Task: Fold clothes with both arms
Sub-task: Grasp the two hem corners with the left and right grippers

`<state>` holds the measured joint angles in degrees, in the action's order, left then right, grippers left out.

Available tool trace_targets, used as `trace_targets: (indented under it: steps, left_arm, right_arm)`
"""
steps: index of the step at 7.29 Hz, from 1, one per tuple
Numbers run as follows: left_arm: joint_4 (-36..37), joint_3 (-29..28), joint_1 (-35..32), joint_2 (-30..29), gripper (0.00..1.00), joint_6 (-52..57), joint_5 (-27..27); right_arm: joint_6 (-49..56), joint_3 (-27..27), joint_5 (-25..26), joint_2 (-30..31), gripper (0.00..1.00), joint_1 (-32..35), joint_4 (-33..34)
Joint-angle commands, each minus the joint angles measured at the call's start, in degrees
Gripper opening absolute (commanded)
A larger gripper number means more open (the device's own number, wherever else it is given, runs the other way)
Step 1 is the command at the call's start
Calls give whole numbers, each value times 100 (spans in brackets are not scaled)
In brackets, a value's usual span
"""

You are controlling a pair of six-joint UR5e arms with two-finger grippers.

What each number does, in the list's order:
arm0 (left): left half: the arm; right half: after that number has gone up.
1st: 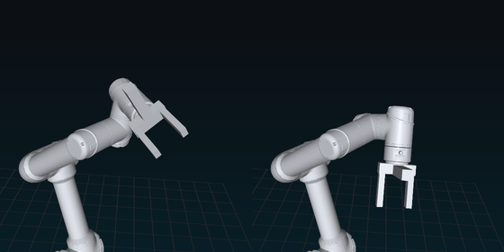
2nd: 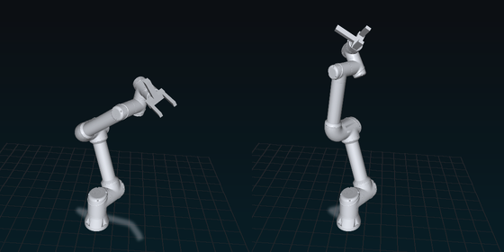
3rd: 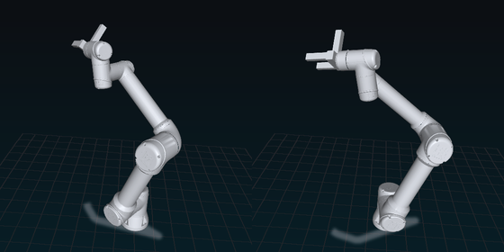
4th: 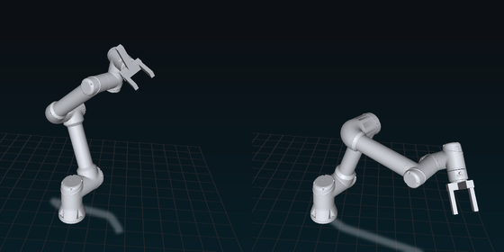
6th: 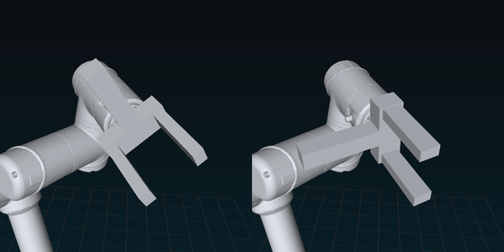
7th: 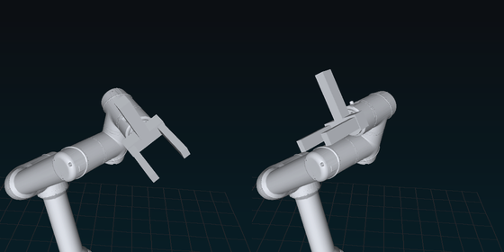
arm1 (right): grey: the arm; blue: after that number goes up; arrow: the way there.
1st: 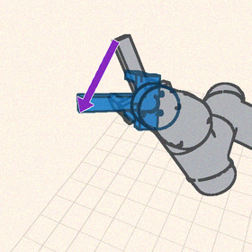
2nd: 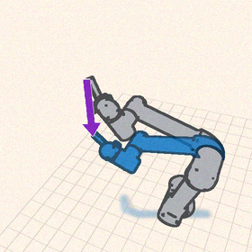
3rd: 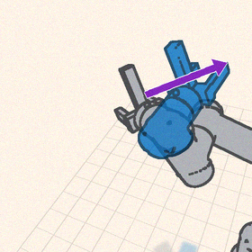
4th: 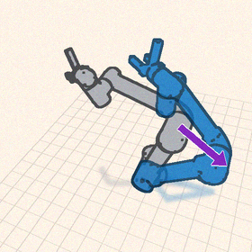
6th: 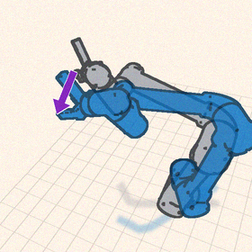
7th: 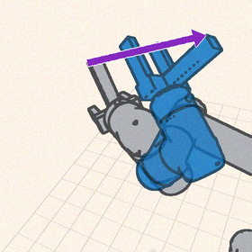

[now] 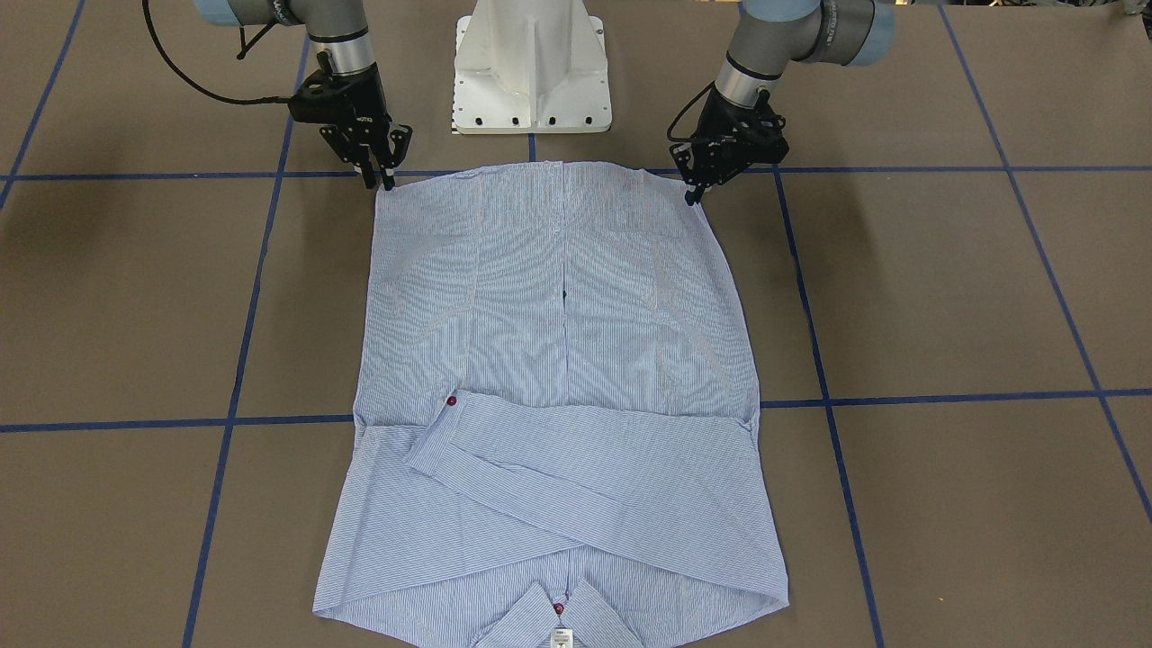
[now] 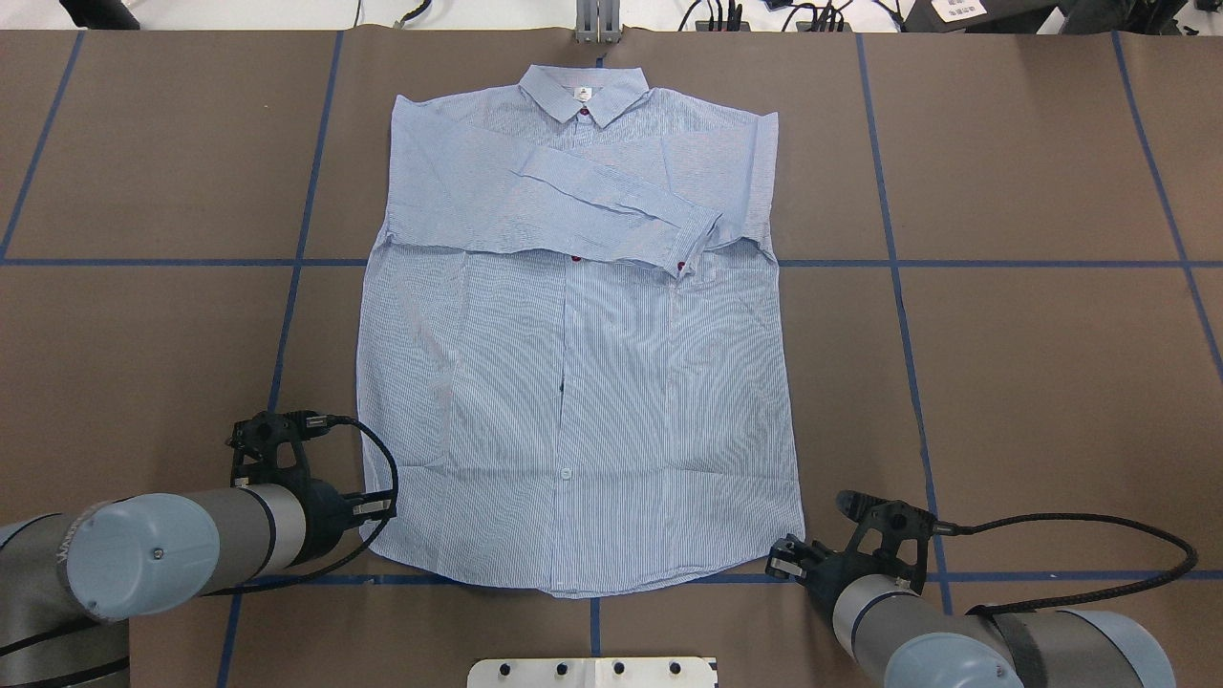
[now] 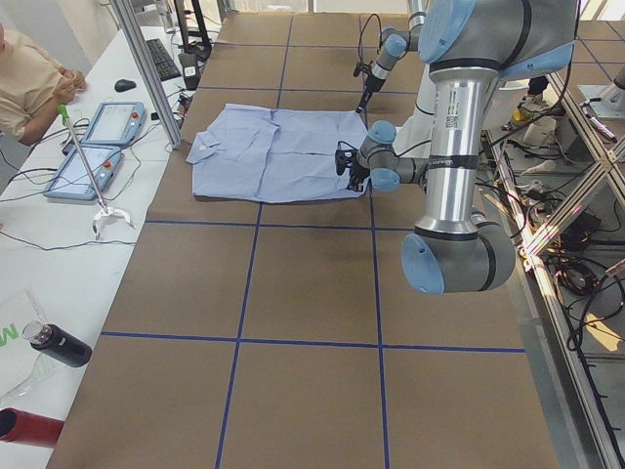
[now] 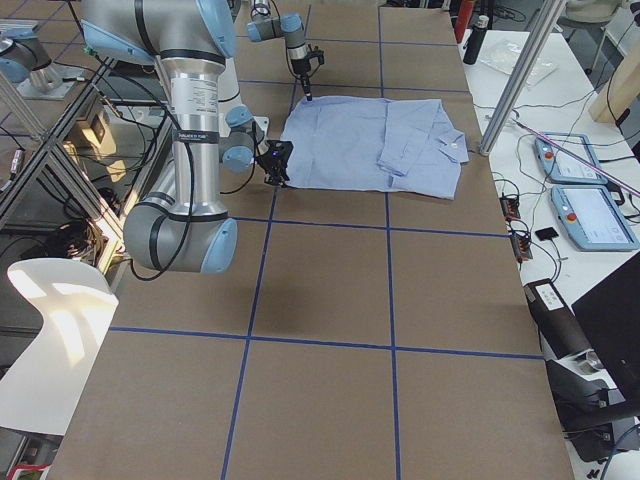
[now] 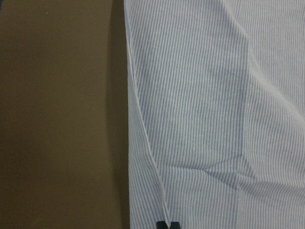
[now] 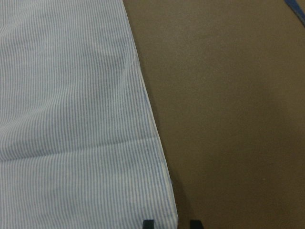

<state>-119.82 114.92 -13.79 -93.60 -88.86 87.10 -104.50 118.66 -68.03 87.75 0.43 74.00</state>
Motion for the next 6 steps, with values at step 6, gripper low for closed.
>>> trace_targets:
  steps: [6]
  left_arm:
    - [2, 4, -9, 26, 0, 0, 0]
  right_arm:
    - [17, -36, 132, -29, 18, -105, 10]
